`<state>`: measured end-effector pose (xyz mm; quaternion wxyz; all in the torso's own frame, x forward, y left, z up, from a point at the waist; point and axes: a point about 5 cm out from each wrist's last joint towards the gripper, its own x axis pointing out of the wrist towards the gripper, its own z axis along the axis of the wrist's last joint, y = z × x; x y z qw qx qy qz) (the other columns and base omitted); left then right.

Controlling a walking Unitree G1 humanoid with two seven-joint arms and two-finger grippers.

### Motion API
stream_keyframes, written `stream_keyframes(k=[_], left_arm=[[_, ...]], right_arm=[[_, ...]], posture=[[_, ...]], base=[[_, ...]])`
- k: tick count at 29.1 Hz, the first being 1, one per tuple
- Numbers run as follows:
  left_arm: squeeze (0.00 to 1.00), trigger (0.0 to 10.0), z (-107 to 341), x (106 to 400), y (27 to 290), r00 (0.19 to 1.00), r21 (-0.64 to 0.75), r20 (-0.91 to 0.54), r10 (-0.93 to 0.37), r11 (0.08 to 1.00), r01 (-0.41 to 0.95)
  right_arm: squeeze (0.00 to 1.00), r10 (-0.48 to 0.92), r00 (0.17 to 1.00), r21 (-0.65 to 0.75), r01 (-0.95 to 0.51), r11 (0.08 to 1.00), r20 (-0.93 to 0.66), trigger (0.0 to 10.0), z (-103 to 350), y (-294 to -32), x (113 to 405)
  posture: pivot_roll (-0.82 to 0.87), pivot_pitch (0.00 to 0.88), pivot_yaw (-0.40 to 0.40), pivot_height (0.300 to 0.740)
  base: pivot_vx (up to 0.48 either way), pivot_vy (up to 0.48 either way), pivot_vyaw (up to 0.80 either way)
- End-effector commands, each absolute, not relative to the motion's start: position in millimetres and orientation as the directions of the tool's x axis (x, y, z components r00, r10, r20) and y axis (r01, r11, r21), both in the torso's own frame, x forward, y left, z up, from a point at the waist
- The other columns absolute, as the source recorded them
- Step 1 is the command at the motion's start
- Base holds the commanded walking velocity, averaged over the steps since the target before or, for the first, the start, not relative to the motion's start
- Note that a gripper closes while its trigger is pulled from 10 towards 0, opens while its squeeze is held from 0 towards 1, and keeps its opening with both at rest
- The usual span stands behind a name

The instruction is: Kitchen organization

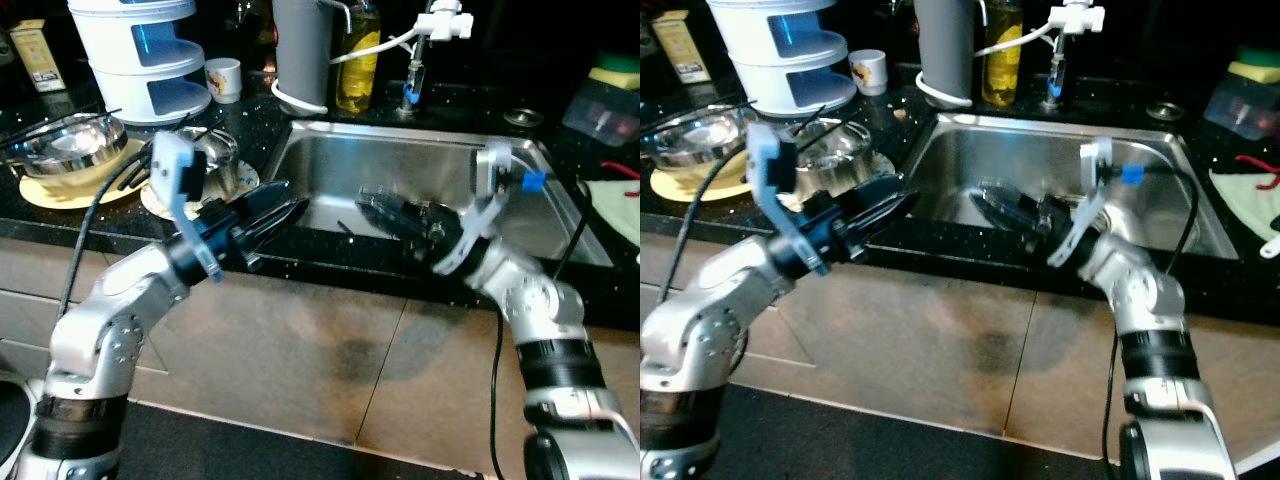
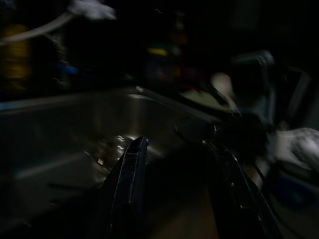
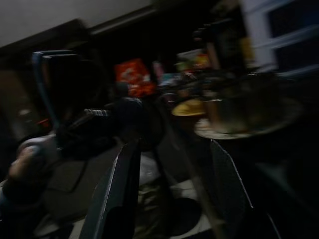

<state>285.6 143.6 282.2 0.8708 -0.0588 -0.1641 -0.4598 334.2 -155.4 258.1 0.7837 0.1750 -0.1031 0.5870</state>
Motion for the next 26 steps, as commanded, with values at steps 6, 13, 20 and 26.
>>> stream_keyframes(k=[6,13,20,26], left_arm=[[0.00,10.0,241.7,243.4,151.3,0.392,0.006,0.107,-0.914,0.395,0.919],[0.00,10.0,202.1,234.7,151.9,0.380,0.020,-0.163,-0.911,0.382,0.924],[0.00,10.0,178.4,240.4,157.7,0.459,0.064,-0.302,-0.836,0.463,0.884],[0.00,10.0,147.8,258.1,173.6,0.660,0.138,-0.397,-0.638,0.669,0.730]], right_arm=[[0.00,0.933,0.169,0.190,-0.975,0.112,0.319,10.0,237.1,-135.6,297.3],[0.00,0.980,0.139,0.240,-0.966,0.102,0.145,10.0,202.5,-126.2,283.8],[0.00,0.983,0.126,0.211,-0.965,0.153,-0.135,10.0,163.7,-122.1,274.8],[0.00,0.844,0.341,0.158,-0.886,0.435,-0.414,10.0,109.2,-127.9,291.1]], posture=[[-0.02,0.135,-0.012,0.740],[-0.01,0.141,-0.016,0.740],[-0.02,0.152,-0.014,0.740],[-0.02,0.159,-0.019,0.740]], base=[[0.000,0.000,0.00],[0.000,0.000,0.00],[0.000,0.000,0.00],[0.000,0.000,0.00]])
